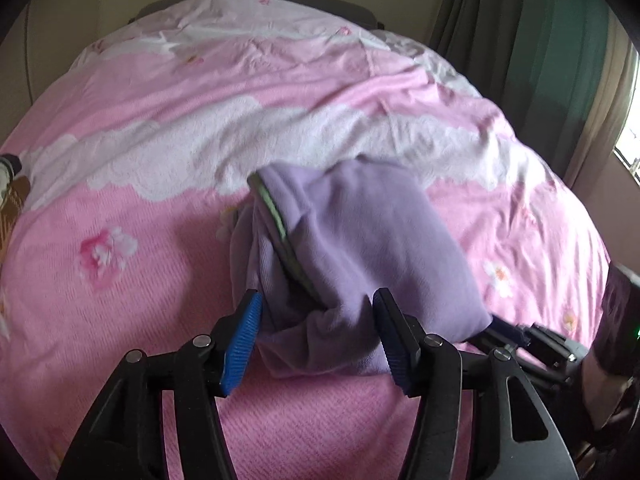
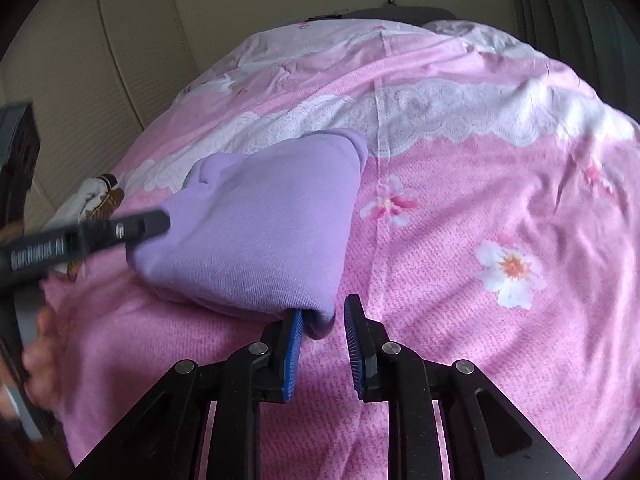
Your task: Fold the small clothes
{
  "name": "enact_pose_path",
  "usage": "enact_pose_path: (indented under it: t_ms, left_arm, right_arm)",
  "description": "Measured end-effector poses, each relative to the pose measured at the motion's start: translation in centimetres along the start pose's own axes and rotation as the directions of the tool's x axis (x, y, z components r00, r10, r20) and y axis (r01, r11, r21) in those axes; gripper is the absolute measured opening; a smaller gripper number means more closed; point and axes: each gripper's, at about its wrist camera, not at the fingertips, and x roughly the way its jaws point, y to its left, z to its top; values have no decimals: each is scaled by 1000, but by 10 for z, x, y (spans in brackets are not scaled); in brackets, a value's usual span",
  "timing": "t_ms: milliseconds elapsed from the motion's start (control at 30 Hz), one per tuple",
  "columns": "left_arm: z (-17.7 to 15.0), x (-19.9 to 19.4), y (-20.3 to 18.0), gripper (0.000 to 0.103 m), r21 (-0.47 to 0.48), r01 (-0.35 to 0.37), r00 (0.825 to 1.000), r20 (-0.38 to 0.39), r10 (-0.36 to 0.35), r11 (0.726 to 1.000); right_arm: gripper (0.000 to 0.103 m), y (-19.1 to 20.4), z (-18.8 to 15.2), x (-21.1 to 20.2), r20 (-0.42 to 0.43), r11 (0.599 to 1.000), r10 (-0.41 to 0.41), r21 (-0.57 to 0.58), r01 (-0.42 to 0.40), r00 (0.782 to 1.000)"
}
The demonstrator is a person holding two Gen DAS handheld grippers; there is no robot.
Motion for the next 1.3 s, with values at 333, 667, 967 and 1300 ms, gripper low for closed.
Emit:
enact_pose_path:
  t_ms: [333,667,967,1300]
  left_arm:
    - [-18,19,12,62,-24,-54,998,-14,53,998]
    - [-11,-1,8,63,-49,-46,999,7,46,998]
    - [35,-9,21,63,-73,-18,999,34,20,997]
    - [71,63,43,35,-132,54,995,-75,-65,990]
  right_arm:
    - [22,3,0,17,-36,997,-60,-51,58,998]
    - [29,3,1,5,-24,996,-72,-45,71,997]
    - [57,9,18,-46,111,991,-95,-84,105,989]
    - [63,-3,48,-31,134,992,-104,-55,112,986]
